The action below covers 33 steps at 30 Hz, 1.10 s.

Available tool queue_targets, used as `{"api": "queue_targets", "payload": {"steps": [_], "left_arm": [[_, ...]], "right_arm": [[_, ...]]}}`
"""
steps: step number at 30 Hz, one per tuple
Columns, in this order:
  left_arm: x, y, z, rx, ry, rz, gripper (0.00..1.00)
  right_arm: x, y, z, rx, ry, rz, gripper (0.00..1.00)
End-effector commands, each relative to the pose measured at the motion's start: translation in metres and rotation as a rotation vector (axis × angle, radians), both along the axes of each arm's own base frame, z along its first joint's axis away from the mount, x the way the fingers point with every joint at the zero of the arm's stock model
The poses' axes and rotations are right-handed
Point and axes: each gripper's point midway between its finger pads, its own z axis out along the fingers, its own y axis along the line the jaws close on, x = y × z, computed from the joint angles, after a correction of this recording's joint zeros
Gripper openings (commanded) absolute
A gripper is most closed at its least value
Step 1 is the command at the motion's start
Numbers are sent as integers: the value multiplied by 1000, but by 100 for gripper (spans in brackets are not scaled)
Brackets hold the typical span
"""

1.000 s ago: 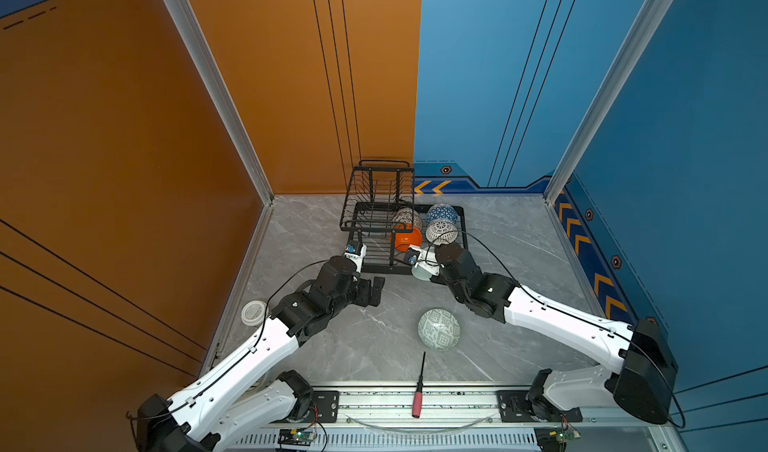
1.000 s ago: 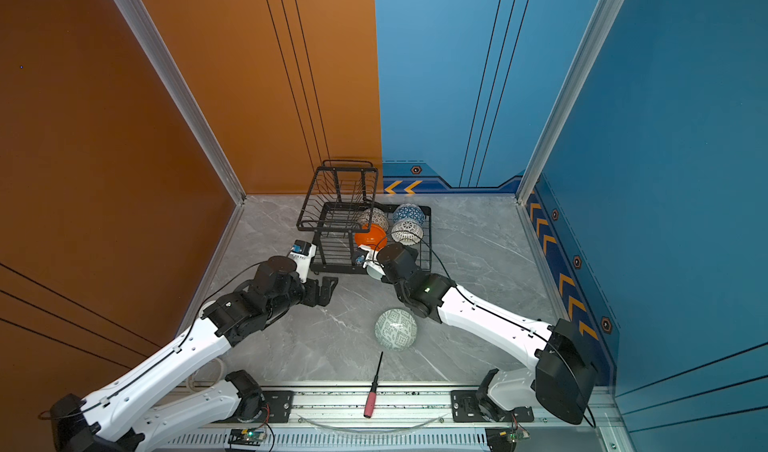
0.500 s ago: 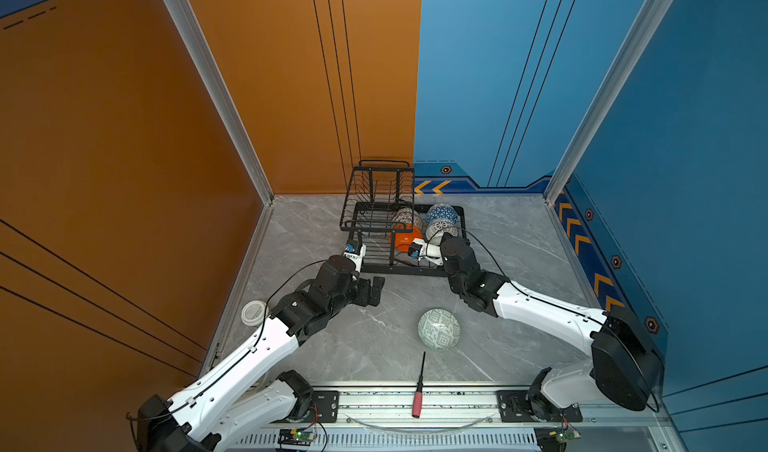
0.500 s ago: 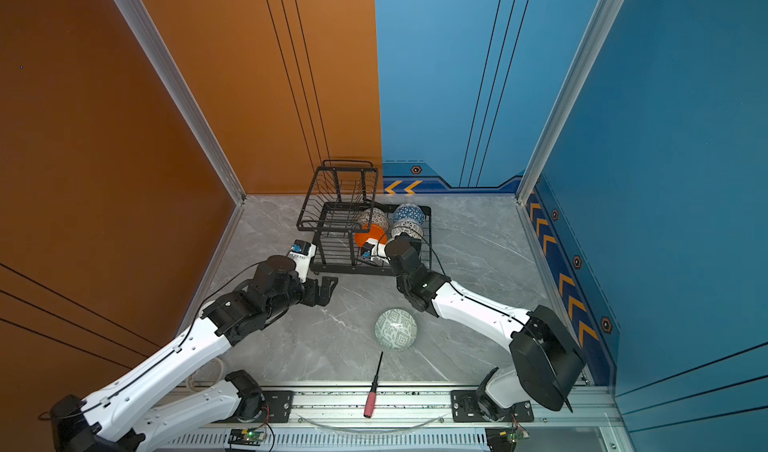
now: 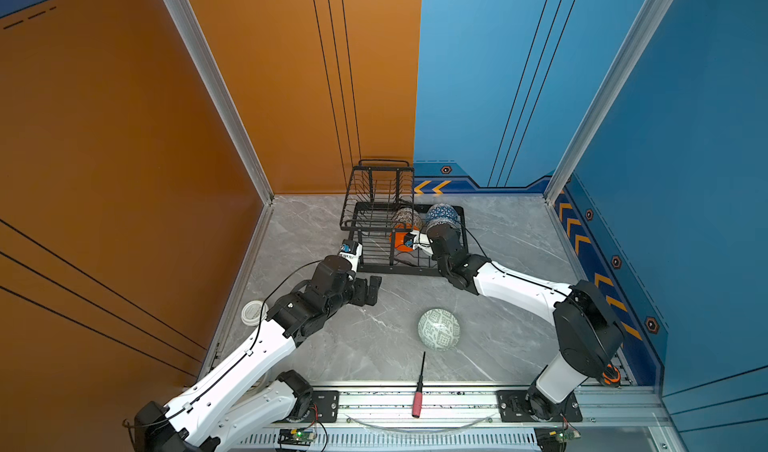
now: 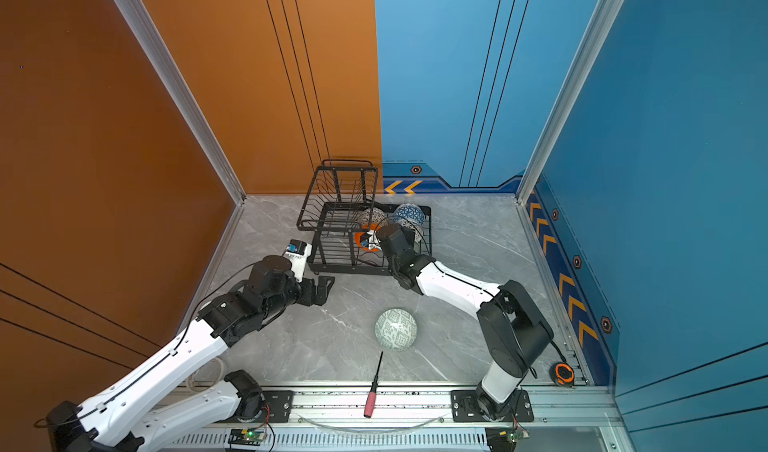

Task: Load the bowls into the dish rack
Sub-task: 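Lower the pale green bowl on edge into the rack beside the white-and-maroon bowl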

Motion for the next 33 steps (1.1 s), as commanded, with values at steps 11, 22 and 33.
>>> {"api": "queue_targets", "payload": {"steps": [11, 22, 33], "left_arm": [[-6, 12, -7, 11, 24, 11, 98], [-6, 13, -9, 9, 30, 13, 98], [-6, 14, -9, 5, 33, 15, 98]], "right_arm": [[19, 9, -8, 12, 47, -82, 0], [25, 20, -28, -4, 118, -122, 0], [29, 25, -45, -18, 173, -130, 0]]}}
